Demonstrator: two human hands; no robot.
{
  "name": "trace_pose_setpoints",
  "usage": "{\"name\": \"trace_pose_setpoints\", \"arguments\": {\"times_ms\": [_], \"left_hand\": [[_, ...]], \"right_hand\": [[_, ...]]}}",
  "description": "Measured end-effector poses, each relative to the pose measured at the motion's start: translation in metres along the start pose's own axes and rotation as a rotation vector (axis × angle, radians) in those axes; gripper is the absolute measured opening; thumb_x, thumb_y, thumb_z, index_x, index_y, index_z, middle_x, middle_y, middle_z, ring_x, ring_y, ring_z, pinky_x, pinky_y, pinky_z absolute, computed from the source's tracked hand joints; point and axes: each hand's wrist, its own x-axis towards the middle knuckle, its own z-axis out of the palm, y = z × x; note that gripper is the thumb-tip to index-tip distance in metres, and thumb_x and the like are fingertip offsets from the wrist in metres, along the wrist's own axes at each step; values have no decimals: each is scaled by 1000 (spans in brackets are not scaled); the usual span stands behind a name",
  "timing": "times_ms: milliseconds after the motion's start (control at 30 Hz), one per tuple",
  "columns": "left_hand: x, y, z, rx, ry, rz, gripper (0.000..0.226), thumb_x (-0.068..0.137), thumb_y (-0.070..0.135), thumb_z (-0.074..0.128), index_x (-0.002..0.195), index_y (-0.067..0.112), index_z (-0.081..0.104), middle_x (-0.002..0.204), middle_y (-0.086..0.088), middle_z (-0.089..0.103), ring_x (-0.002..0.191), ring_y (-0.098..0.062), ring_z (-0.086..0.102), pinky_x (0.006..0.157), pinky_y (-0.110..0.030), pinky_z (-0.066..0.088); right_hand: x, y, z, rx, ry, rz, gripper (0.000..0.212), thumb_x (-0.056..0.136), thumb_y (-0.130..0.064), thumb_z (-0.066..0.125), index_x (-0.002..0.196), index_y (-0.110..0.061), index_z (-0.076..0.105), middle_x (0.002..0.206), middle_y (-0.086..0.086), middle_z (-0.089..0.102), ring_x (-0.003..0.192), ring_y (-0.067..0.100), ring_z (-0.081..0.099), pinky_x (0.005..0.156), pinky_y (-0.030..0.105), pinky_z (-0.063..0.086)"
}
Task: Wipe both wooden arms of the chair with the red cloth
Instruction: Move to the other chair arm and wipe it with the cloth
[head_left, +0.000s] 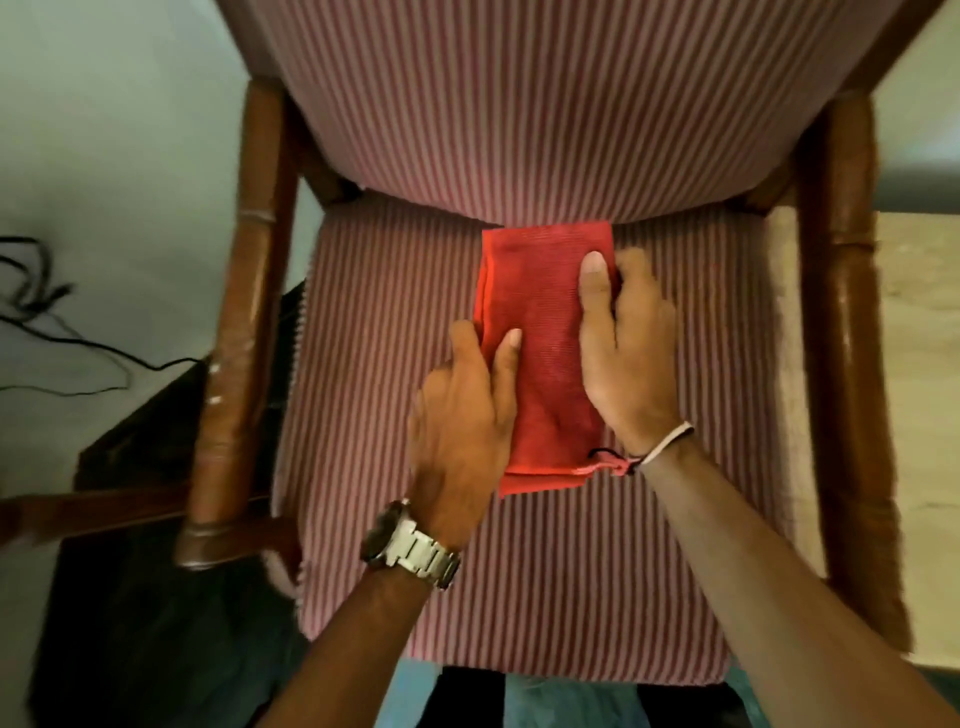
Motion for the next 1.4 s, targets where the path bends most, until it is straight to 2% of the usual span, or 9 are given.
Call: {"name": "trace_pose_setpoints", "arguments": {"times_ms": [233, 333, 400, 500, 600, 700, 833, 967, 1400], "left_hand": [[1, -120, -140, 202, 202, -84, 41, 100, 63, 25, 105, 25, 38, 77, 2, 58, 62, -22, 59, 62, -40, 50], [10, -163, -169, 338, 192, -161, 43, 101, 63, 24, 102, 22, 37, 79, -2, 59, 68, -29, 60, 64, -42, 48], [18, -187, -171, 395, 133, -220, 41, 102, 60, 25, 101, 20, 37, 82, -4, 57, 76, -36, 64, 66, -42, 46], [25, -209, -163, 417, 46, -299, 40, 104, 55, 28, 107, 17, 41, 94, -5, 52, 92, -40, 66, 71, -44, 42], [25, -217, -157, 428, 92, -228, 53, 105, 47, 33, 143, 11, 38, 136, -18, 52, 122, -39, 57, 90, -55, 50], [30, -211, -155, 418, 130, -38, 59, 108, 43, 31, 158, 12, 24, 163, -20, 30, 147, -38, 38, 115, -56, 38], [44, -205, -142, 479, -19, 154, 62, 109, 38, 25, 162, 10, 11, 171, -18, 8, 159, -32, 13, 126, -45, 14], [48, -222, -127, 509, -133, 222, 62, 109, 33, 20, 161, 7, 2, 172, -15, -1, 160, -27, -2, 131, -51, 15], [142, -194, -120, 473, -5, 276, 60, 109, 26, 25, 162, 7, 4, 173, -14, 3, 161, -27, 2, 132, -47, 12]], "right_hand": [[-27, -94, 128, 329, -451, -19, 27, 107, -27, 49, 82, -16, 49, 53, -16, 42, 48, -1, 41, 49, 16, 32], [-32, -112, 170, 296, -557, -34, 29, 107, -28, 50, 79, -20, 49, 53, -15, 41, 47, 0, 45, 47, 24, 39], [-36, -115, 192, 316, -645, 43, 21, 107, -26, 50, 86, -21, 53, 65, -14, 54, 60, -1, 63, 49, 23, 54], [-40, -104, 214, 287, -769, 226, 24, 108, -26, 48, 119, -7, 56, 94, 8, 70, 97, 26, 76, 69, 45, 67], [-46, -68, 205, 8, -689, 59, 45, 107, -41, 44, 140, -10, 49, 108, 5, 71, 101, 16, 73, 85, 32, 65], [-59, -7, 184, -424, -503, -160, 55, 107, -49, 38, 148, -12, 43, 146, 11, 53, 133, 21, 55, 112, 34, 47], [-81, 64, 179, -866, -706, -292, 72, 106, -53, 28, 162, -8, 19, 171, 18, 13, 160, 30, 11, 129, 50, 20], [-93, 103, 189, -940, -694, -341, 74, 106, -56, 16, 163, -9, 11, 173, 12, 4, 161, 25, 2, 132, 47, 13], [-92, 120, 197, -945, -618, -400, 74, 105, -57, 18, 163, -12, 12, 173, 11, 7, 161, 24, 6, 132, 45, 13]]}}
